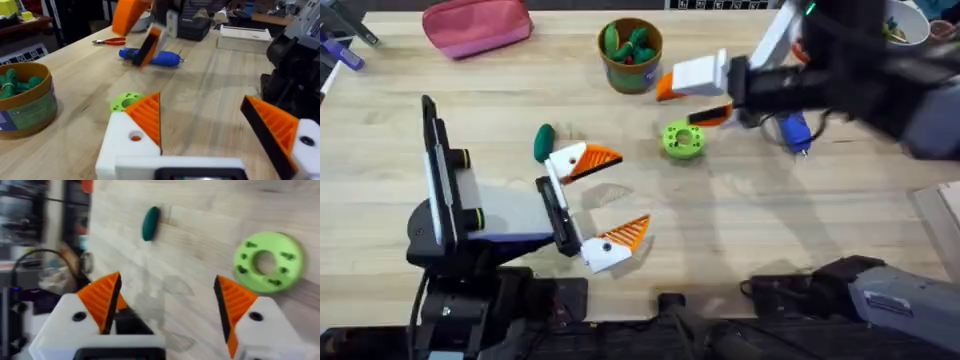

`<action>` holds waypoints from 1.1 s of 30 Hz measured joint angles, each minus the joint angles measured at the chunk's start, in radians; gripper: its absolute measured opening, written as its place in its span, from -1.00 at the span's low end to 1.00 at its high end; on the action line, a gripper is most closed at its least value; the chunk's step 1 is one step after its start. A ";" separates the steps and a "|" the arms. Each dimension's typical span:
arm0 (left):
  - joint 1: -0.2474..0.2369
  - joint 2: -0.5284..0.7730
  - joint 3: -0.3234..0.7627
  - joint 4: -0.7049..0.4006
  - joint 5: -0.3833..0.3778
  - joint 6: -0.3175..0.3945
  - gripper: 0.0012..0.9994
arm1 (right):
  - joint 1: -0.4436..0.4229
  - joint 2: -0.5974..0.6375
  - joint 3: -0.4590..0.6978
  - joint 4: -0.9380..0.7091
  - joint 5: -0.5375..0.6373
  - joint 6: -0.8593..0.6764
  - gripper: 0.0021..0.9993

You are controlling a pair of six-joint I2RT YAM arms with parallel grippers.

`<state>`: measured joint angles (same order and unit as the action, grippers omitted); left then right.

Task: Pick up the gripper from the table and insert it into the empty holder that is missing its gripper. Then pick up a screw, insert it into the mounting hole, and use the screwdriver to tighten it. Finally, clean up the table by picking up the vegetable and placing it into the bucket.

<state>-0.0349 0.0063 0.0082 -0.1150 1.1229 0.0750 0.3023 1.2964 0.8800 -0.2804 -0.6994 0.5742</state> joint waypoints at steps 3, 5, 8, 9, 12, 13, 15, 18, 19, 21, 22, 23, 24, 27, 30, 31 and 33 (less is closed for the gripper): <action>0.000 0.000 0.000 0.000 0.000 0.000 0.97 | 0.000 -0.040 0.157 -0.278 0.132 -0.160 0.99; 0.000 0.000 0.000 0.000 0.000 0.000 0.97 | 0.002 -0.047 0.257 -0.428 0.225 -0.260 0.96; 0.000 0.000 0.000 0.000 0.000 0.000 0.97 | 0.024 -0.040 0.366 -0.583 0.365 -0.377 0.90; 0.000 0.000 0.000 0.000 0.000 0.000 0.97 | 0.038 -0.033 0.394 -0.622 0.408 -0.407 0.90; 0.000 0.000 0.000 0.000 0.000 0.000 0.97 | 0.099 0.011 0.461 -0.705 0.536 -0.477 0.90; 0.000 0.000 0.000 0.000 0.000 0.000 0.97 | 0.125 0.034 0.479 -0.723 0.578 -0.496 0.90; 0.000 0.000 0.000 0.000 0.000 0.000 0.97 | 0.175 0.086 0.508 -0.745 0.646 -0.527 0.85; 0.000 0.000 0.000 0.000 0.000 0.000 0.98 | 0.234 0.180 0.544 -0.771 0.719 -0.561 0.68; 0.000 0.000 0.000 0.000 0.000 0.000 0.98 | 0.248 0.210 0.555 -0.778 0.733 -0.570 0.65; 0.000 0.000 0.000 0.000 0.000 0.000 0.97 | 0.270 0.274 0.575 -0.790 0.754 -0.582 0.58; 0.000 0.000 0.000 0.000 0.000 0.000 0.97 | 0.279 0.302 0.582 -0.795 0.763 -0.587 0.53; 0.000 0.000 0.000 0.000 0.000 0.000 0.98 | 0.286 0.324 0.584 -0.798 0.768 -0.591 0.44; 0.000 0.000 0.000 0.000 0.000 0.000 0.98 | 0.293 0.346 0.585 -0.800 0.774 -0.592 0.38; 0.000 0.000 0.000 0.000 0.000 0.000 0.97 | 0.309 0.391 0.585 -0.804 0.783 -0.598 0.32; 0.000 0.000 0.000 0.000 0.000 0.000 0.97 | 0.322 0.421 0.586 -0.799 0.786 -0.597 0.24; 0.000 0.000 0.000 0.000 0.000 0.000 0.98 | 0.324 0.429 0.586 -0.795 0.786 -0.595 0.20; 0.000 0.000 0.000 0.000 0.000 0.000 0.97 | 0.327 0.443 0.587 -0.787 0.786 -0.585 0.10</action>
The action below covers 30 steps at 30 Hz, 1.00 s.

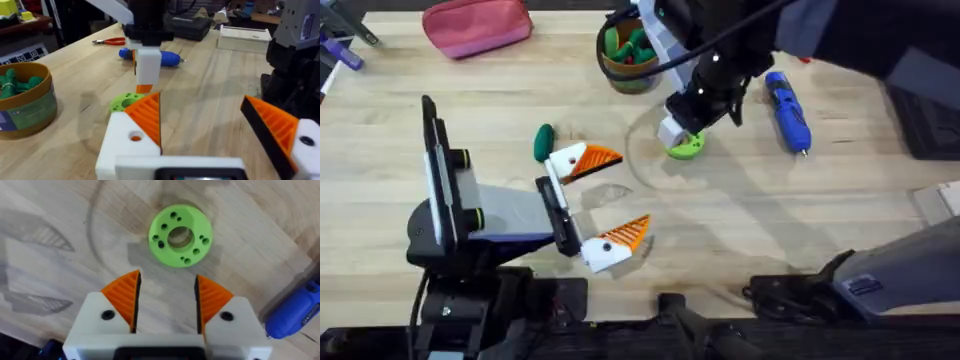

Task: Pick up the gripper from the table and insert it into the empty holder that is missing its gripper. Then pick up a screw, insert it into the mounting hole, and use the screwdriver to tighten it. Finally, clean up the table by picking up the vegetable and placing it into the bucket.

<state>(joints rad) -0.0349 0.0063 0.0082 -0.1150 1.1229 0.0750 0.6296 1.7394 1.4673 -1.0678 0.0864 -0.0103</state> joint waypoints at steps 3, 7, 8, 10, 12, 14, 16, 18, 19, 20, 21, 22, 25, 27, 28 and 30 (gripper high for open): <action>0.000 0.000 0.000 0.000 0.000 0.000 0.97 | 0.000 0.018 0.000 0.021 0.000 0.014 0.08; 0.000 0.000 0.000 0.000 0.000 0.000 0.97 | 0.000 0.033 -0.011 0.090 -0.006 0.033 0.06; 0.000 0.000 0.000 0.000 0.000 0.000 0.97 | 0.000 0.033 -0.020 0.105 -0.009 0.037 0.06; 0.000 0.000 0.000 0.000 0.000 0.000 0.97 | 0.000 0.033 -0.039 0.120 -0.015 0.043 0.06; 0.000 0.000 0.000 0.000 0.000 0.000 0.97 | 0.000 0.033 -0.059 0.131 -0.021 0.050 0.05; 0.000 0.000 0.000 0.000 0.000 0.000 0.97 | 0.000 0.033 -0.074 0.140 -0.024 0.056 0.03; 0.000 0.000 0.000 0.000 0.000 0.000 0.97 | 0.000 0.033 -0.084 0.149 -0.024 0.058 -0.01; 0.000 0.000 0.000 0.000 0.000 0.000 0.97 | 0.000 0.033 -0.097 0.162 -0.025 0.063 -0.06; 0.000 0.000 0.000 0.000 0.000 0.000 0.97 | 0.000 0.033 -0.103 0.171 -0.025 0.066 -0.09; 0.000 0.000 0.000 0.000 0.000 0.000 0.97 | 0.000 0.033 -0.109 0.180 -0.026 0.069 -0.11; 0.000 0.000 0.000 0.000 0.000 0.000 0.97 | 0.000 0.033 -0.114 0.185 -0.027 0.071 -0.12; 0.000 0.000 0.000 0.000 0.000 0.000 0.97 | 0.000 0.033 -0.118 0.188 -0.027 0.072 -0.12; 0.000 0.000 0.000 0.000 0.000 0.000 0.97 | 0.000 0.048 -0.121 0.196 -0.028 0.081 -0.12; 0.000 0.000 0.000 0.000 0.000 0.000 0.98 | 0.000 0.068 -0.121 0.205 -0.028 0.085 -0.15; 0.000 0.000 0.000 0.000 0.000 0.000 0.98 | 0.000 0.080 -0.121 0.209 -0.028 0.086 -0.17; 0.000 0.000 0.000 0.000 0.000 0.000 0.98 | 0.000 0.097 -0.122 0.212 -0.028 0.089 -0.19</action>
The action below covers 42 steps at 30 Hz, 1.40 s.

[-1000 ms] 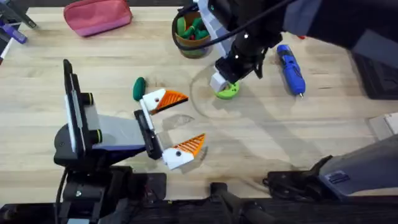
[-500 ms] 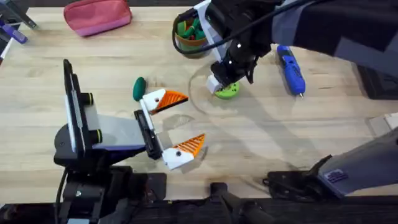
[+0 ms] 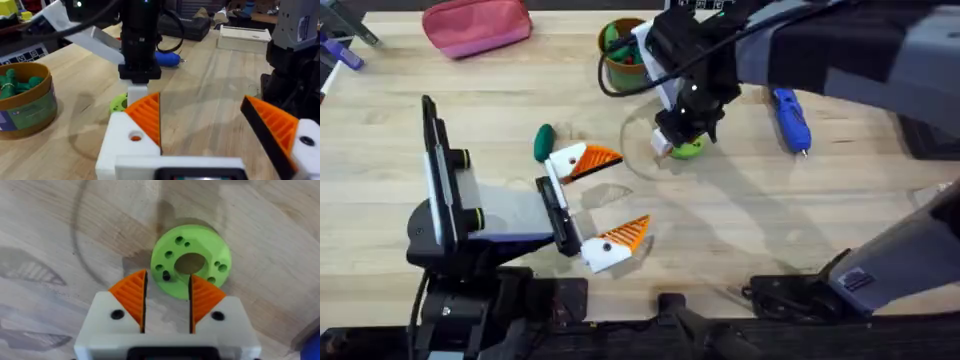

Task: Pick up the gripper from the table and insert it into the empty holder that is missing its gripper. Then pick up a screw, insert it into the mounting hole, and use the screwdriver to tighten it. Finally, clean up the table by picking up the vegetable and placing it into the bucket.

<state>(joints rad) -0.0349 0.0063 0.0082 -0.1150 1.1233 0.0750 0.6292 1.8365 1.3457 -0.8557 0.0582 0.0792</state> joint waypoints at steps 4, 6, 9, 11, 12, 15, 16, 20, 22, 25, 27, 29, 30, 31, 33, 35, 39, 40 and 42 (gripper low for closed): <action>0.000 0.000 0.000 0.000 0.000 0.000 0.98 | 0.000 0.013 -0.001 0.008 0.001 0.003 -0.23; 0.000 0.000 0.000 0.000 0.000 0.000 0.97 | 0.000 0.014 -0.001 0.015 0.001 0.003 -0.28; 0.000 0.000 0.000 0.000 0.000 0.000 0.97 | 0.000 0.014 -0.001 0.016 0.003 0.003 -0.32; 0.000 0.000 0.000 0.000 0.000 0.000 0.97 | 0.000 0.014 -0.001 0.017 0.005 0.003 -0.35; 0.000 0.000 0.000 0.000 0.000 0.000 0.97 | 0.000 0.014 -0.001 0.019 0.004 0.003 -0.39; 0.000 0.000 0.000 0.000 0.000 0.000 0.97 | 0.000 0.014 -0.001 0.028 0.004 0.003 -0.51; 0.000 0.000 0.000 0.000 0.000 0.000 0.97 | 0.000 0.014 -0.001 0.032 0.004 0.003 -0.53; 0.000 0.000 0.000 0.000 0.001 0.000 0.97 | 0.000 0.014 -0.001 0.041 0.001 0.003 -0.64; 0.000 0.000 0.000 0.000 0.002 0.000 0.97 | 0.000 0.014 -0.001 0.041 0.001 0.003 -0.72; 0.000 0.000 0.000 0.000 0.002 0.000 0.97 | 0.000 0.014 -0.001 0.041 0.001 0.003 -0.79; 0.000 0.000 0.000 0.000 0.002 0.000 0.97 | 0.000 0.014 -0.001 0.041 0.001 0.003 -0.80; 0.000 0.000 0.000 0.000 0.002 0.000 0.97 | 0.000 0.014 -0.001 0.041 0.001 0.003 -0.81; 0.000 0.000 0.000 0.000 0.002 0.000 0.97 | 0.000 0.014 -0.001 0.041 0.001 0.003 -0.81; 0.000 0.000 0.000 0.000 0.002 0.000 0.98 | 0.000 0.014 -0.001 0.041 0.001 0.003 -0.82; 0.000 0.000 0.000 0.000 0.002 0.000 0.97 | 0.000 0.014 -0.001 0.041 0.003 0.003 -0.86; 0.000 0.000 0.000 0.000 0.002 0.000 0.97 | 0.000 0.014 -0.001 0.041 0.005 0.003 -0.89; 0.000 0.000 0.000 0.000 0.002 0.000 0.97 | 0.000 0.014 -0.001 0.044 0.005 0.003 -0.96; 0.000 0.000 0.000 0.000 0.002 0.000 0.98 | 0.000 0.014 -0.001 0.047 0.005 0.003 -0.99; 0.000 0.000 0.000 0.000 0.002 0.000 0.97 | 0.000 0.014 -0.001 0.048 0.005 0.003 -1.00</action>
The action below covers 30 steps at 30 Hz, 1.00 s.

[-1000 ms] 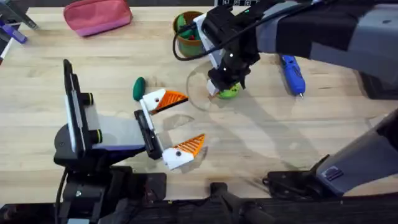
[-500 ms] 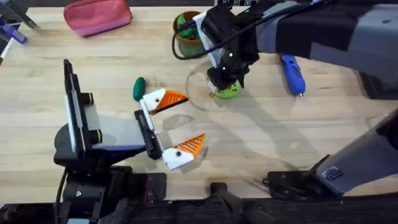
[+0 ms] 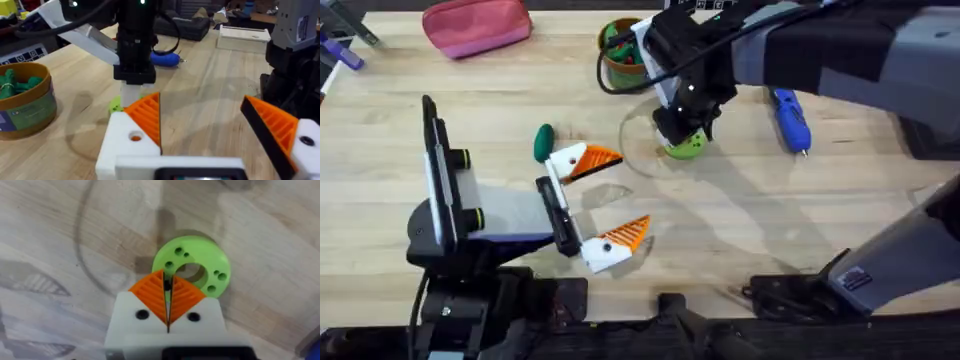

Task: Pick up the gripper from the table and insert it into the empty holder that is missing its gripper. Then pick up a screw, insert it into the mounting hole, and use the screwdriver to tighten it. Finally, clean up the table by picking up the vegetable and placing it into the bucket.

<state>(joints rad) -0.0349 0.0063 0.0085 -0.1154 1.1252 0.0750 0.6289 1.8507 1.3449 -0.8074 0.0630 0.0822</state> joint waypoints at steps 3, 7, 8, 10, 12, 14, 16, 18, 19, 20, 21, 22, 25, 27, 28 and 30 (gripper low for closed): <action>0.000 0.000 0.000 0.000 0.000 0.000 0.98 | 0.002 0.000 0.000 -0.008 -0.004 0.000 -1.00; 0.000 0.000 0.000 0.000 0.000 0.000 0.97 | 0.003 0.000 0.000 -0.011 -0.005 0.000 -1.00; 0.000 0.000 0.000 0.000 0.000 0.000 0.97 | 0.003 0.000 0.000 -0.012 -0.005 0.000 -1.00; 0.000 0.000 0.000 0.000 0.000 0.000 0.97 | 0.003 0.000 0.000 -0.014 -0.005 0.000 -1.00; 0.000 0.000 0.000 0.000 0.000 0.000 0.97 | 0.003 0.000 0.000 -0.014 -0.005 0.000 -1.00; 0.000 0.000 0.000 0.000 0.000 0.000 0.97 | 0.003 0.000 0.000 -0.014 -0.005 0.000 -1.00; 0.000 0.000 0.000 0.000 0.000 0.000 0.97 | 0.003 0.000 0.000 -0.015 -0.005 0.000 -1.00; 0.000 0.000 0.000 0.000 0.000 0.000 0.97 | 0.003 0.000 0.000 -0.015 -0.005 0.000 -1.00; 0.000 0.000 0.000 0.000 0.000 0.000 0.97 | 0.003 0.000 0.000 -0.015 -0.004 0.000 -1.00; 0.000 0.000 0.000 0.000 0.000 0.000 0.98 | 0.003 0.000 0.000 -0.015 -0.004 0.000 -1.00; 0.000 0.000 0.000 0.000 0.000 0.000 0.97 | 0.003 0.000 0.000 -0.015 -0.004 0.000 -1.00; 0.000 0.000 0.000 0.000 0.000 0.000 0.97 | 0.003 0.000 0.000 -0.015 -0.005 0.000 -1.00; 0.000 0.000 0.000 0.000 0.000 0.000 0.97 | 0.003 0.000 0.000 -0.016 -0.004 0.000 -1.00; 0.000 0.000 0.000 0.000 0.000 0.000 0.98 | 0.003 0.000 0.000 -0.017 -0.004 0.000 -1.00; 0.000 0.000 0.000 0.000 0.000 0.000 0.97 | 0.003 0.000 0.000 -0.017 -0.004 0.000 -1.00; 0.000 0.000 0.000 0.000 0.000 0.000 0.97 | 0.003 0.000 0.000 -0.017 -0.004 0.000 -1.00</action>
<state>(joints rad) -0.0349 0.0063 0.0082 -0.1154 1.1252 0.0753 0.6323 1.8503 1.3449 -0.8246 0.0586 0.0826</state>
